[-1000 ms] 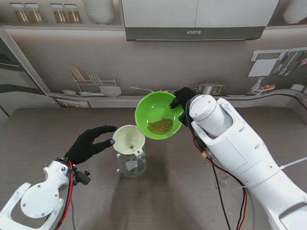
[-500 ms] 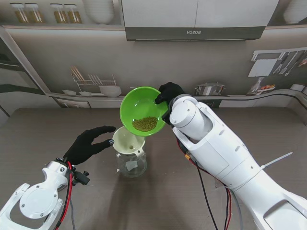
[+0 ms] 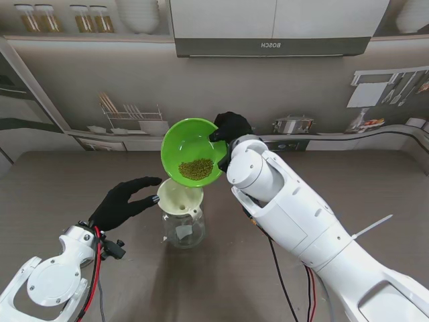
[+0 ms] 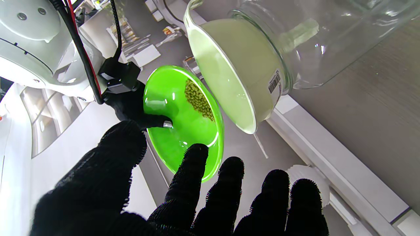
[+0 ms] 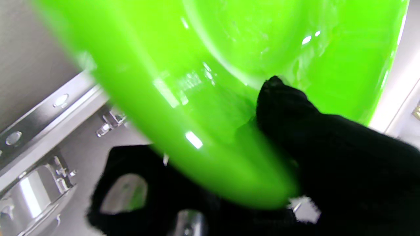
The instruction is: Pour mung beans into a glass jar with a funnel
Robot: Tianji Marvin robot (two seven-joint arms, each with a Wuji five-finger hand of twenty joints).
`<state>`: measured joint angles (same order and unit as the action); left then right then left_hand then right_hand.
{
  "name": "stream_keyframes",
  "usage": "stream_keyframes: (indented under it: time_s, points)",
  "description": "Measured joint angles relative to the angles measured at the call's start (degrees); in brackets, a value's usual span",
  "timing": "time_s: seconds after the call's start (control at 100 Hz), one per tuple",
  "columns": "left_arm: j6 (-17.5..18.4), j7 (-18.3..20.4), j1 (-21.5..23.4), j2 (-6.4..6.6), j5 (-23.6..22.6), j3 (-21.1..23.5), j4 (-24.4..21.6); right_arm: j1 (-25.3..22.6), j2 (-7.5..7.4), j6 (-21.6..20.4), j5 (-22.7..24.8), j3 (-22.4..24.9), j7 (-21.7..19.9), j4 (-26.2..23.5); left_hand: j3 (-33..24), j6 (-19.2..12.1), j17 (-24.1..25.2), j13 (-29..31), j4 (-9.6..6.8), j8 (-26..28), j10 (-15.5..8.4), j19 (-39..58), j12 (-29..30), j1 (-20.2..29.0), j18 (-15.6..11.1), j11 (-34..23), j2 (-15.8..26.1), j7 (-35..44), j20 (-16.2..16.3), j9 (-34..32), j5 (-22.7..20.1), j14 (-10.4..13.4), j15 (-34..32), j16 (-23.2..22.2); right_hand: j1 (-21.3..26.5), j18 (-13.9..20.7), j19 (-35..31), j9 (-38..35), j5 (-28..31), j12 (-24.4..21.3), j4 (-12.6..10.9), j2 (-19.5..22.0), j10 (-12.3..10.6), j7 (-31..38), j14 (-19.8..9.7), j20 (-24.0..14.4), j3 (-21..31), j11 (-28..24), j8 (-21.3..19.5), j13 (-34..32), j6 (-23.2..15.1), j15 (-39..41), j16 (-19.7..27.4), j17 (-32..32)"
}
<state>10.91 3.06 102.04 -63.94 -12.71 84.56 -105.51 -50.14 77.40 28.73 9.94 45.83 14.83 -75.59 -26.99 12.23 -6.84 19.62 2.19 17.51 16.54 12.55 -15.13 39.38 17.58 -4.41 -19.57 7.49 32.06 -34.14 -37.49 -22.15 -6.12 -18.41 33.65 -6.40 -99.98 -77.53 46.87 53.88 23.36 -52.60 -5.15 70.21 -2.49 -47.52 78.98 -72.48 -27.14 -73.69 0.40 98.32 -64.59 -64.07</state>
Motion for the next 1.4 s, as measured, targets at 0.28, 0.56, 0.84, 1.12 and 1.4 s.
stream_keyframes:
  time_s: [0.28, 0.56, 0.84, 1.12, 1.4]
  points:
    - [0.05, -0.01, 0.01, 0.00, -0.01, 0.03, 0.04, -0.97, 0.35, -5.09, 4.25, -1.34, 3.95, 0.41, 0.01, 0.00, 0.01, 0.00, 0.00, 0.00, 0.01, 0.00, 0.00, 0.00, 0.00, 0.00, 0.00, 0.03, 0.00, 0.00, 0.00, 0.00, 0.00, 0.00, 0.00, -0.03, 0.00, 0.00, 0.00, 0.02, 0.00, 0.58, 0.00, -0.01, 0.01, 0.00, -0.49, 0.00, 0.00, 0.00, 0.01, 0.00, 0.00, 0.00]
    - [0.06, -0.06, 0.05, 0.00, -0.03, 0.10, 0.05, -1.99, 0.34, -10.65, 10.14, -2.59, 7.19, 1.05, 0.02, 0.00, 0.01, 0.00, 0.00, 0.00, 0.01, 0.00, 0.00, 0.00, 0.00, 0.00, 0.00, 0.03, 0.00, 0.00, 0.00, -0.01, 0.00, 0.00, 0.00, -0.03, 0.00, 0.00, 0.00, 0.15, 0.00, 0.60, 0.00, -0.01, 0.01, 0.00, -0.51, 0.00, 0.00, 0.00, 0.01, 0.00, 0.00, -0.01]
    - [0.05, 0.05, 0.04, 0.00, 0.03, 0.11, 0.08, -2.80, 0.31, -13.61, 12.95, -3.01, 10.25, 1.46, 0.58, 0.00, 0.03, 0.00, 0.00, 0.00, 0.01, 0.00, 0.00, 0.00, 0.00, 0.00, 0.00, 0.04, 0.00, 0.00, -0.02, -0.01, 0.00, 0.00, 0.00, -0.03, 0.00, 0.00, 0.00, 0.30, 0.00, 0.60, 0.00, -0.01, 0.01, 0.00, -0.52, 0.00, 0.00, 0.00, 0.01, 0.00, 0.00, -0.03]
    - [0.09, 0.05, 0.01, 0.00, 0.04, 0.10, 0.19, -3.90, 0.20, -17.75, 17.79, -3.57, 15.02, 2.02, 0.59, 0.01, 0.04, 0.00, 0.00, 0.00, 0.02, 0.00, 0.00, 0.00, 0.00, 0.00, 0.00, 0.04, 0.01, 0.00, -0.02, -0.04, 0.00, 0.00, 0.00, -0.04, 0.00, 0.00, -0.07, 0.57, 0.00, 0.61, 0.00, 0.16, 0.01, 0.00, -0.53, -0.02, 0.00, 0.00, -0.21, 0.00, 0.09, -0.04]
    - [0.16, 0.05, 0.01, 0.00, 0.06, 0.10, 0.25, -4.24, 0.07, -20.20, 22.75, -4.87, 19.16, 3.07, 0.60, 0.01, 0.50, 0.00, 0.00, 0.00, 0.02, 0.00, 0.00, 0.01, 0.00, 0.00, 0.00, 0.04, 0.01, 0.00, -0.02, -0.13, 0.00, 0.00, 0.00, -0.04, 0.00, 0.00, -0.76, 0.58, 0.00, 0.78, -0.02, 1.13, -0.01, 0.00, -0.53, -0.02, 0.00, 0.00, -0.72, 0.00, 0.11, -0.06]
